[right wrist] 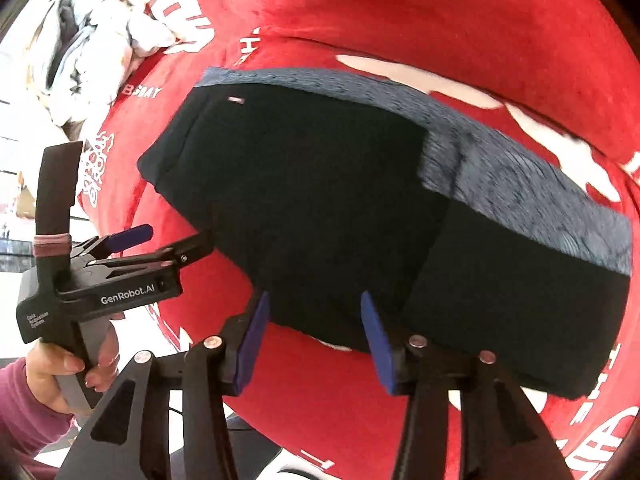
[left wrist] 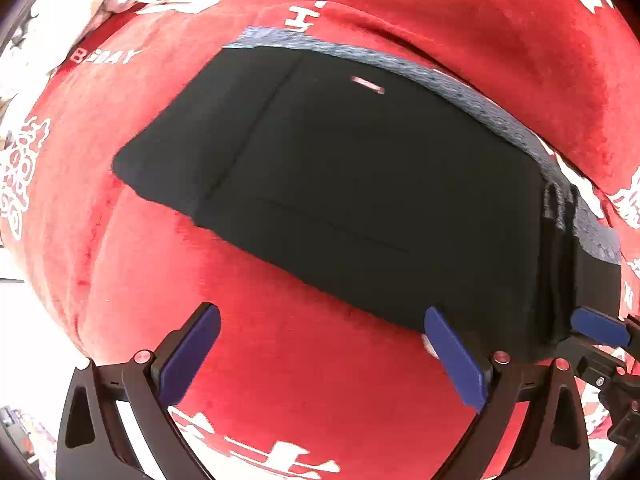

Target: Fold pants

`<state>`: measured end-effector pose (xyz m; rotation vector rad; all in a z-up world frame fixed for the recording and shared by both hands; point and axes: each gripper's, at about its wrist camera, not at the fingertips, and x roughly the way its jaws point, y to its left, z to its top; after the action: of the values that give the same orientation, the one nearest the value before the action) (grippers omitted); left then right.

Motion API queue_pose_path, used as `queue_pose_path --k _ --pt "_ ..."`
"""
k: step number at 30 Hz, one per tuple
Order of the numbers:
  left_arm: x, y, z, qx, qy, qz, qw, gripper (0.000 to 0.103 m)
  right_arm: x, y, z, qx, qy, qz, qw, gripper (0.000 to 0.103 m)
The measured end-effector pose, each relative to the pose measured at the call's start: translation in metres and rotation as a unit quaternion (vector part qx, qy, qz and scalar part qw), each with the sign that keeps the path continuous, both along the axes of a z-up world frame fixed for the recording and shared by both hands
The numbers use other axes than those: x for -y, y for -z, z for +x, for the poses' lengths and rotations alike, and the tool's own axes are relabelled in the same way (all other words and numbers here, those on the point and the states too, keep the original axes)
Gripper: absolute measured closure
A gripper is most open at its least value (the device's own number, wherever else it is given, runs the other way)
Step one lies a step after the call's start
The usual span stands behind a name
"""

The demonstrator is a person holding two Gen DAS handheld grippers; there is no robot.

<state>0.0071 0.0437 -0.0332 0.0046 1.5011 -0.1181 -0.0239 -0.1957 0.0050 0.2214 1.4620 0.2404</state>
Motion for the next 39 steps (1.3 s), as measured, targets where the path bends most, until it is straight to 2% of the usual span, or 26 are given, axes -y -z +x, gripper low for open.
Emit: queue_pose_path --k 9,13,15,18,20,23,24,28,31,33,36,39 --pt "-0.045 0.006 0.023 0.009 -0.036 0.007 0.9993 0.001 -0.015 0.010 0.014 -0.012 -0.002 -0.017 1.000 0.043" --pt "-0.063 0.014 0.033 0.003 -0.058 0.010 0.9983 0.001 -0.018 0.026 0.021 -0.035 0.014 -0.015 0.999 0.042" --pt "-0.072 0.014 0.038 0.005 -0.065 -0.002 0.9979 0.001 -0.020 0.037 0.023 -0.049 0.021 -0.011 0.999 0.042" --pt "-0.095 0.007 0.045 0.029 -0.093 -0.040 0.9945 0.001 -0.022 0.049 0.021 -0.062 0.026 -0.008 0.998 0.041" --pt "-0.115 0.007 0.053 0.036 -0.123 -0.083 0.9882 0.001 -0.023 0.050 0.020 -0.059 0.027 -0.004 0.998 0.036" --pt "-0.134 0.019 0.059 0.013 -0.153 -0.167 0.9739 0.001 -0.023 0.052 0.018 -0.059 0.022 -0.005 0.998 0.034" --pt "-0.140 0.026 0.059 0.004 -0.162 -0.202 0.9657 0.001 -0.024 0.052 0.017 -0.059 0.021 -0.006 0.998 0.034" --pt "-0.141 0.035 0.056 0.001 -0.174 -0.281 0.9438 0.001 -0.027 0.053 0.018 -0.057 0.017 -0.005 0.998 0.029" --pt "-0.133 0.036 0.061 0.012 -0.183 -0.314 0.9313 0.001 -0.031 0.054 0.020 -0.053 0.010 -0.010 0.999 0.028" --pt "-0.130 0.038 0.066 0.013 -0.187 -0.325 0.9267 0.001 -0.033 0.054 0.021 -0.051 0.007 -0.013 0.999 0.028" --pt "-0.126 0.039 0.070 0.015 -0.187 -0.321 0.9285 0.001 -0.034 0.055 0.022 -0.052 0.007 -0.014 0.999 0.027" --pt "-0.118 0.017 0.071 0.036 -0.164 -0.326 0.9301 0.001 -0.035 0.055 0.022 -0.053 0.007 -0.015 0.998 0.026"
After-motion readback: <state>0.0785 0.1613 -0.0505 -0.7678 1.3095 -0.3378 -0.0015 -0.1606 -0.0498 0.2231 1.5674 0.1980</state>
